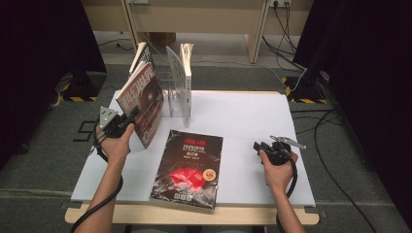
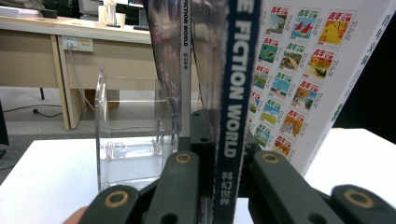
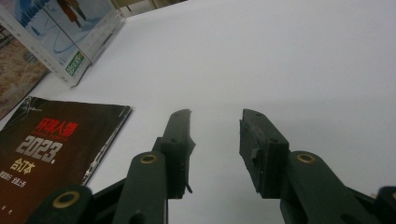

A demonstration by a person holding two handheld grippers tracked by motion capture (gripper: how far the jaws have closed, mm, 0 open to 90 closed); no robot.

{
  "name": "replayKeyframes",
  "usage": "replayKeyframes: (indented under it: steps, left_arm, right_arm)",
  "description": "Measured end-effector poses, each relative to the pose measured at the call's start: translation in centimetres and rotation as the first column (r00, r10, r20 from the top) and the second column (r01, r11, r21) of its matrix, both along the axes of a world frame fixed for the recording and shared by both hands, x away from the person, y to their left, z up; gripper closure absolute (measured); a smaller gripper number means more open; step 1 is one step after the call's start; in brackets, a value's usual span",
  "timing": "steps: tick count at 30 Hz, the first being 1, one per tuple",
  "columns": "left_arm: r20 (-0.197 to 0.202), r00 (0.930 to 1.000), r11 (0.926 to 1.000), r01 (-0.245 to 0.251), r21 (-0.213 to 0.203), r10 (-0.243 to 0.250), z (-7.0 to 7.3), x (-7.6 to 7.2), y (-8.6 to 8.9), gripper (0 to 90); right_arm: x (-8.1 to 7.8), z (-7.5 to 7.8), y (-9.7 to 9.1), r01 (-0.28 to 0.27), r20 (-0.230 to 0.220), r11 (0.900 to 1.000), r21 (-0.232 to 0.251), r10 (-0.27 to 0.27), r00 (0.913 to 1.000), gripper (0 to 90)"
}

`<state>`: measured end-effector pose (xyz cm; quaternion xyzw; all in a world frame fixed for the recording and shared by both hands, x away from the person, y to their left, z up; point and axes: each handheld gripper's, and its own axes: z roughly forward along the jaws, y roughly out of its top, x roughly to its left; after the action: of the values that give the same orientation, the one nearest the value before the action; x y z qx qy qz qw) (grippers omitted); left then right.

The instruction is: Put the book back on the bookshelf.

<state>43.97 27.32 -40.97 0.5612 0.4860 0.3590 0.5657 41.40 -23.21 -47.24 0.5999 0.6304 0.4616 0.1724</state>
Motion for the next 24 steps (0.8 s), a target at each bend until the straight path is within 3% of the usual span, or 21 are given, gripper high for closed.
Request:
replayKeyframes:
  steps: [11, 24]
  left_arm:
    - [0.035, 0.9991, 0.9979, -0.026, 0.059, 0.024, 1.3, 0.6, -1.2, 83.7]
    - [0.077, 0.9968, 0.9961, -0.030, 0.083, 0.024, 3.2, 1.6, -2.6, 83.7]
  right_arm:
    - [0.0, -0.1, -0.1, 0.003, -0.001, 1.0000, 0.003, -0.003, 1.0000, 63.6]
    - [0.1, -0.2, 0.0, -0.004, -0.003, 1.0000, -0.003, 0.004, 1.0000, 63.7]
